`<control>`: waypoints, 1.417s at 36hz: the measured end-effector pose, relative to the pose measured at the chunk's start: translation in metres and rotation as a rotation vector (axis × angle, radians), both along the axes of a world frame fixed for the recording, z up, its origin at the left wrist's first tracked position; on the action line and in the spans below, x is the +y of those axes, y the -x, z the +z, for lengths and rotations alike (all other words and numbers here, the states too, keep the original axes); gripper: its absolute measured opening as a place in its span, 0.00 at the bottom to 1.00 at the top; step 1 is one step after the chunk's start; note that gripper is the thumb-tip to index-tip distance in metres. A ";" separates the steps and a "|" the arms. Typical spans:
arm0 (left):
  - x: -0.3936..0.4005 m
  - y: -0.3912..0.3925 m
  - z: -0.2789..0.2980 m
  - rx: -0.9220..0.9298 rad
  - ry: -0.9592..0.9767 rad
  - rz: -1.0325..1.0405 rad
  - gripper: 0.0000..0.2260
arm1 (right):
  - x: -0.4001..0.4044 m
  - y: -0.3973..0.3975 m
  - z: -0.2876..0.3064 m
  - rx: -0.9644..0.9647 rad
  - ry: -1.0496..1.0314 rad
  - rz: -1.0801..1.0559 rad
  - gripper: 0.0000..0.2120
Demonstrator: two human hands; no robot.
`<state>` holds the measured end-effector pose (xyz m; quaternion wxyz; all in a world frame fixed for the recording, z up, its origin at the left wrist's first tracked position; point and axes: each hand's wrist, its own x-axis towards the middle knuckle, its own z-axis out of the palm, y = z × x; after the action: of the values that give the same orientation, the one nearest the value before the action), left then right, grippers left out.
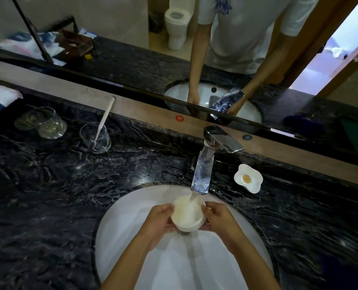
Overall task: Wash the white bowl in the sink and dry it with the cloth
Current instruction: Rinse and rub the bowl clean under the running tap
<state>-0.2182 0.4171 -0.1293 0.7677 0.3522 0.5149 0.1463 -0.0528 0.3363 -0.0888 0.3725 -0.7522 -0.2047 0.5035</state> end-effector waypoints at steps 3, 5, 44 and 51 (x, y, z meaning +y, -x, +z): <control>0.007 0.002 0.007 0.027 -0.059 -0.001 0.12 | -0.003 0.002 -0.004 0.212 0.000 -0.071 0.12; 0.012 0.002 0.015 0.025 -0.126 -0.027 0.12 | -0.007 0.007 -0.011 0.300 -0.021 -0.108 0.11; 0.001 0.002 -0.002 0.030 0.061 0.079 0.11 | -0.002 0.010 -0.011 0.115 -0.059 -0.114 0.12; 0.008 -0.001 0.012 0.037 -0.097 0.057 0.09 | -0.014 0.015 -0.029 0.381 -0.059 -0.190 0.11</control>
<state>-0.2174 0.4252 -0.1170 0.7356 0.3767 0.5312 0.1864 -0.0676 0.3219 -0.1182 0.4722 -0.6480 -0.0734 0.5931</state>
